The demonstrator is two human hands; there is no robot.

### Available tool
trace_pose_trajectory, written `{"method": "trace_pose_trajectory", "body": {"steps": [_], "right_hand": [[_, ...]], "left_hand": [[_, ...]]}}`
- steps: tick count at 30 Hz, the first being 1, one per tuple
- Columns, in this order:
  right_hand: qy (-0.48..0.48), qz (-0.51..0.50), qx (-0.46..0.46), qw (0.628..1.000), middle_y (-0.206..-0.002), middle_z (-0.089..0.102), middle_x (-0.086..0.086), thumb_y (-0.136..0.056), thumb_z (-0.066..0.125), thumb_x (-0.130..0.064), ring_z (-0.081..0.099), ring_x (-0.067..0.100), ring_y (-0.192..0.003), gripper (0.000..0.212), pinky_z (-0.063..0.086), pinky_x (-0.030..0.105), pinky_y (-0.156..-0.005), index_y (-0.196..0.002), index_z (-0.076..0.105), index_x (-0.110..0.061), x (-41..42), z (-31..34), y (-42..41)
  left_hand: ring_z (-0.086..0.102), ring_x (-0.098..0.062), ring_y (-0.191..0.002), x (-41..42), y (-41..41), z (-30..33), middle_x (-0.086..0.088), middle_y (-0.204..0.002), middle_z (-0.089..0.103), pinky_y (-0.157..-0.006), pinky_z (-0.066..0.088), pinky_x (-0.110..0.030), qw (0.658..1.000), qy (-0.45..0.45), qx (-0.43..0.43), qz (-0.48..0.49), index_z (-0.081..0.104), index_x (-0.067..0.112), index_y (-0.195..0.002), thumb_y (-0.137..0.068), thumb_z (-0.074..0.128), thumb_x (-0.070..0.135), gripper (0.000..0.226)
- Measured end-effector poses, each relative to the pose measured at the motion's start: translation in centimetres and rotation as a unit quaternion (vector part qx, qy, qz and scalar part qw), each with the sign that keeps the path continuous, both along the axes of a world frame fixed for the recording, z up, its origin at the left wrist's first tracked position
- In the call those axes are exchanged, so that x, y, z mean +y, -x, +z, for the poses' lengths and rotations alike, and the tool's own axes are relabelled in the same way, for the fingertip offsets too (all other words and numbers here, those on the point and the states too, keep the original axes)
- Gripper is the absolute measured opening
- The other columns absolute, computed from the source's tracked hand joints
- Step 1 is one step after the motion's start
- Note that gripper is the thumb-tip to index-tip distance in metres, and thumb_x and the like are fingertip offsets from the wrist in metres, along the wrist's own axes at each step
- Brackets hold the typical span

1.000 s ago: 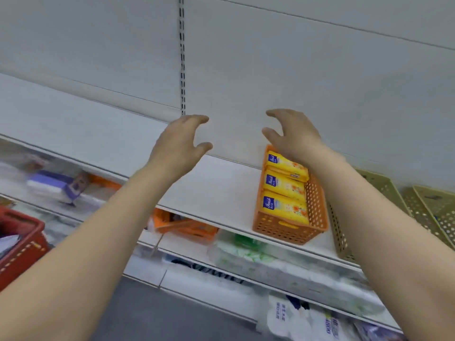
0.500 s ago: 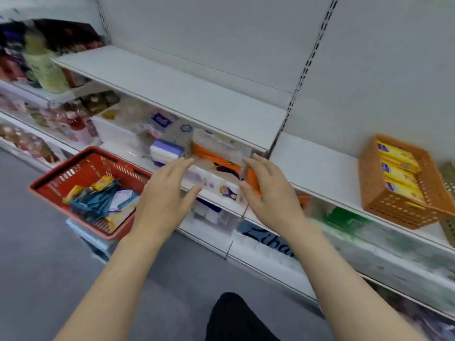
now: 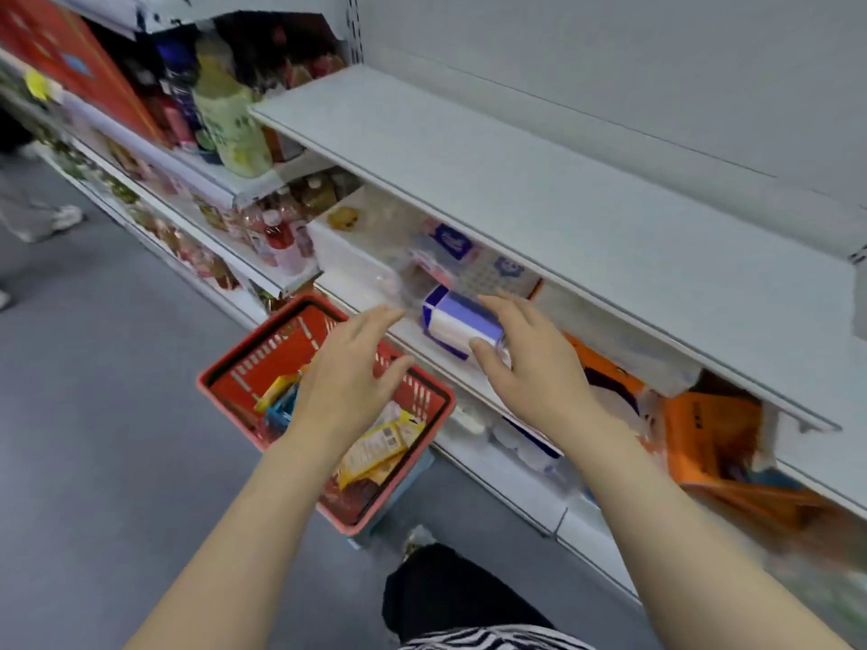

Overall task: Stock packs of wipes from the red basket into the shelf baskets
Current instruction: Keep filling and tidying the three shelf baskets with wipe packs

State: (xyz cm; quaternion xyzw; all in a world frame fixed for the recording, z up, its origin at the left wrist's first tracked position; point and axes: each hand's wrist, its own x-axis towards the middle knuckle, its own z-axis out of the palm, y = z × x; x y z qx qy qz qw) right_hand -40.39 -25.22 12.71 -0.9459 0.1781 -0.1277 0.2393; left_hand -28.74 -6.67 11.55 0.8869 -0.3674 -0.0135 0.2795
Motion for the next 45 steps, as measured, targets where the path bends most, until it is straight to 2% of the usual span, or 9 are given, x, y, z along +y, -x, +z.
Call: {"method": "trace_pose_trajectory", "body": {"steps": [4, 8, 17, 21, 26, 30, 34, 38, 45], "right_hand": [[-0.048, 0.035, 0.052, 0.997, -0.143, 0.054, 0.004, -0.097, 0.055, -0.033, 0.047, 0.023, -0.133, 0.047, 0.04, 0.037, -0.107, -0.141, 0.051, -0.017, -0.2, -2.1, -8.0], [-0.089, 0.056, 0.181, 0.978, -0.146, 0.05, 0.0, -0.1, 0.051, -0.035, 0.045, 0.02, -0.134, 0.045, 0.04, 0.034, -0.104, -0.143, 0.047, -0.022, 0.4, -7.1, -13.1], [-0.251, -0.04, 0.395, 0.883, -0.135, 0.058, 0.007, -0.099, 0.051, -0.033, 0.057, 0.027, -0.119, 0.038, 0.041, 0.029, -0.084, -0.133, 0.056, -0.016, 5.6, -22.0, -18.9], [-0.368, -0.13, 0.403, 0.828, -0.13, 0.062, 0.005, -0.098, 0.054, -0.045, 0.058, 0.025, -0.119, 0.044, 0.047, 0.039, -0.1, -0.129, 0.058, -0.014, 9.6, -26.4, -22.0], [-0.507, -0.235, 0.363, 0.745, -0.144, 0.053, 0.008, -0.093, 0.058, -0.055, 0.054, 0.025, -0.125, 0.065, 0.045, 0.041, -0.105, -0.142, 0.048, -0.013, 14.2, -30.6, -26.9], [-0.612, -0.315, 0.301, 0.66, -0.136, 0.059, 0.003, -0.087, 0.063, -0.061, 0.057, 0.022, -0.115, 0.058, 0.048, 0.043, -0.101, -0.127, 0.058, -0.019, 17.4, -32.8, -29.9], [-0.594, -0.372, 0.278, 0.657, -0.134, 0.06, -0.002, -0.053, 0.069, -0.085, 0.059, 0.022, -0.117, 0.103, 0.049, 0.04, -0.097, -0.133, 0.056, -0.022, 19.1, -34.9, -31.7], [-0.575, -0.422, 0.245, 0.657, -0.123, 0.066, 0.001, -0.066, 0.076, -0.07, 0.062, 0.023, -0.108, 0.076, 0.051, 0.036, -0.091, -0.123, 0.063, -0.022, 19.4, -36.1, -33.2], [-0.519, -0.448, 0.281, 0.672, -0.113, 0.067, 0.006, -0.079, 0.08, -0.045, 0.065, 0.027, -0.104, 0.056, 0.05, 0.03, -0.079, -0.118, 0.062, -0.009, 20.3, -37.1, -33.5]], "left_hand": [[0.045, -0.018, -0.135, 0.3, -8.1, -2.0, 0.0, -0.145, 0.052, -0.111, 0.035, -0.035, 0.998, -0.045, 0.033, 0.027, 0.051, 0.022, -0.141, -0.092, 0.068, 0.034, 0.054], [0.049, -0.021, -0.131, 1.4, -13.8, -6.5, -0.001, -0.141, 0.055, -0.107, 0.039, -0.037, 0.991, -0.103, 0.072, 0.034, 0.052, 0.02, -0.139, -0.092, 0.067, 0.035, 0.052], [0.052, -0.03, -0.125, 5.0, -22.3, -20.2, -0.008, -0.138, 0.057, -0.101, 0.044, -0.043, 0.95, -0.222, 0.22, 0.007, 0.053, 0.02, -0.138, -0.09, 0.069, 0.036, 0.053], [0.056, -0.034, -0.117, 7.5, -26.1, -25.1, -0.009, -0.131, 0.06, -0.096, 0.047, -0.046, 0.924, -0.283, 0.257, -0.032, 0.055, 0.018, -0.133, -0.087, 0.073, 0.032, 0.052], [0.05, -0.037, -0.128, 10.2, -30.5, -29.4, -0.014, -0.141, 0.054, -0.104, 0.044, -0.045, 0.899, -0.326, 0.282, -0.078, 0.038, 0.015, -0.151, -0.089, 0.071, 0.029, 0.071], [0.054, -0.038, -0.125, 11.3, -31.4, -31.3, -0.013, -0.143, 0.054, -0.098, 0.046, -0.041, 0.865, -0.347, 0.345, -0.115, 0.025, 0.024, -0.156, -0.094, 0.064, 0.028, 0.073], [0.055, -0.03, -0.128, 11.6, -31.7, -31.4, -0.008, -0.143, 0.056, -0.098, 0.045, -0.033, 0.858, -0.307, 0.404, -0.082, 0.021, 0.026, -0.157, -0.096, 0.063, 0.021, 0.075], [0.043, -0.019, -0.14, 12.3, -32.4, -31.3, 0.0, -0.152, 0.045, -0.102, 0.037, -0.026, 0.841, -0.261, 0.471, -0.06, 0.018, 0.027, -0.158, -0.096, 0.064, 0.015, 0.077], [0.047, -0.025, -0.136, 12.8, -32.4, -30.9, -0.005, -0.149, 0.049, -0.104, 0.04, -0.029, 0.854, -0.273, 0.438, -0.072, 0.026, 0.03, -0.156, -0.097, 0.059, 0.013, 0.07]]}}
